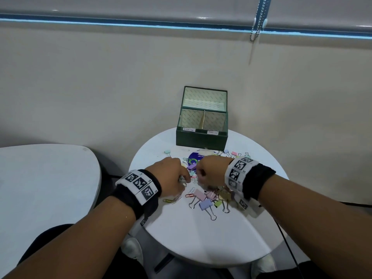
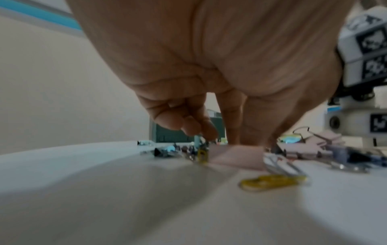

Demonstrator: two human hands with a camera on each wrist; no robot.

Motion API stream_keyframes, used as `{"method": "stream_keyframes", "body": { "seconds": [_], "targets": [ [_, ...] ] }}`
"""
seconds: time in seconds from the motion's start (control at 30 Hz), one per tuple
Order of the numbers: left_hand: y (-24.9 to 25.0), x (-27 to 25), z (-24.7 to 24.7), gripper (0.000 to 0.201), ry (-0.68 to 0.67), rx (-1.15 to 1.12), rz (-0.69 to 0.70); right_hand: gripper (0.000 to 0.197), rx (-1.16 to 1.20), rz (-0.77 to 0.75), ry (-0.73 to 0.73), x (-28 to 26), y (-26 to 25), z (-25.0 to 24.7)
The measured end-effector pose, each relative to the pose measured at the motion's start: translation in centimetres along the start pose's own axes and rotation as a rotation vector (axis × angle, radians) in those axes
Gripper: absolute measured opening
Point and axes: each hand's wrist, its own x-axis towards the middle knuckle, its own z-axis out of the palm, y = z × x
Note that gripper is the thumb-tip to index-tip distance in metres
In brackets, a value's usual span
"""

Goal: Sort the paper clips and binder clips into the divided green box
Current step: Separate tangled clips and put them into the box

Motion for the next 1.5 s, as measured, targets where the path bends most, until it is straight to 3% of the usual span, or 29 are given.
{"method": "stream_keyframes", "body": {
  "seconds": [0.1,0.23,0.3,0.4,0.53,0.57,0.63,0.7,0.8,0.9,1.07,1.27,1.43,1.5],
  "targets": [
    [0.2,0.7,-0.1,0.026,0.018,0.05,0.009,0.016,0.504,0.056,0.155,-0.9,2.2,-1.4],
    [0.4,1.3,-0.2,0.024,0.032,0.014,0.029,0.012,1.8,0.033,0.162,-2.5,4.5,-2.1],
    [0.5,1.3,-0.1,0.028,-0.014,0.013,0.047,0.008,2.11,-0.001,0.16,-2.9,5.1,-1.9],
    [0.9,1.3,0.0,0.029,-0.041,0.038,0.07,0.003,2.285,-0.034,0.174,-3.2,5.5,-1.6],
    [1.2,1.4,-0.3,0.019,-0.024,0.048,0.095,0.002,2.061,0.115,0.195,-2.7,4.9,-1.2],
    [1.3,1.4,-0.3,0.017,-0.02,0.05,0.098,0.008,1.862,0.176,0.207,-2.5,4.7,-1.2],
    [1.3,1.5,-0.3,0.014,-0.02,0.062,0.101,0.015,1.168,0.249,0.21,-2.0,4.2,-1.2],
    [1.4,1.5,-0.2,0.015,-0.033,0.101,0.102,0.012,0.489,0.184,0.175,-1.3,3.6,-0.8],
    [1.5,1.8,0.0,0.021,-0.023,0.155,0.098,0.005,0.124,0.153,0.12,-0.3,3.2,-0.4],
    [1.4,2.0,0.2,0.023,0.005,0.147,0.107,0.013,0.09,0.165,0.089,0.3,3.6,-0.2],
    [1.1,2.1,0.2,0.015,0.01,0.095,0.123,0.005,0.107,0.169,0.099,1.0,4.0,0.1],
    [1.6,2.5,0.0,0.017,0.012,0.168,0.158,0.012,0.117,0.185,0.096,1.5,4.1,0.3],
    [1.7,2.4,0.1,0.016,0.007,0.214,0.159,0.01,0.228,0.166,0.187,1.4,4.3,-0.6],
    [1.7,2.4,0.1,0.019,0.003,0.225,0.144,0.014,0.211,0.182,0.151,1.3,4.0,-0.7]
  ]
}}
